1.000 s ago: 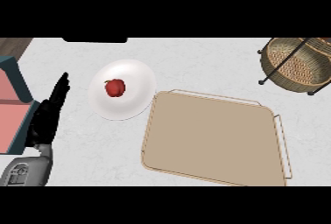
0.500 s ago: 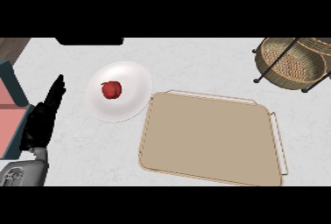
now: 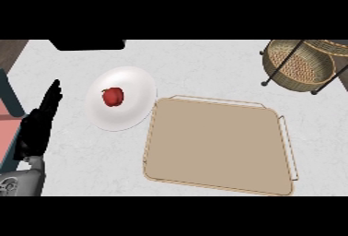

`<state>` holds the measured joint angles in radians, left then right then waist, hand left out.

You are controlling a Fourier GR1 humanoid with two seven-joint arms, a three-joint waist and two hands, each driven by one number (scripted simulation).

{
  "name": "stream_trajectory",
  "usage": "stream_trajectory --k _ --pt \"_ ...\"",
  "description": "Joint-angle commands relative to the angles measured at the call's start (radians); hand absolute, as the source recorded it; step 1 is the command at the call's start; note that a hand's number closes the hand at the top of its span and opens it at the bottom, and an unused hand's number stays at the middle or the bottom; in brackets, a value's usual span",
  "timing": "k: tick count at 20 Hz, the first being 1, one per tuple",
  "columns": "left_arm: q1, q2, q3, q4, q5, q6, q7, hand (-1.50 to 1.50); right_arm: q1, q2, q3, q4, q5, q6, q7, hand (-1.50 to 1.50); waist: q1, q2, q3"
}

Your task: Pick the squash from the tray and place it in the tiered basket

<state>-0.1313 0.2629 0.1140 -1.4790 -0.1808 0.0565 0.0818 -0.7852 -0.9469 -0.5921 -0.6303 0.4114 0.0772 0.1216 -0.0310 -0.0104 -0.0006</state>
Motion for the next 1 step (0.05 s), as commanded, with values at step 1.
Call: stream_trajectory --k 1 --pt "0.026 -0.030 -0.018 -0.019 -0.023 0.027 0.004 0.00 0.158 -0.026 -0.086 -0.137 -0.116 0.107 -0.012 -1.50 -0.008 -0.003 0.000"
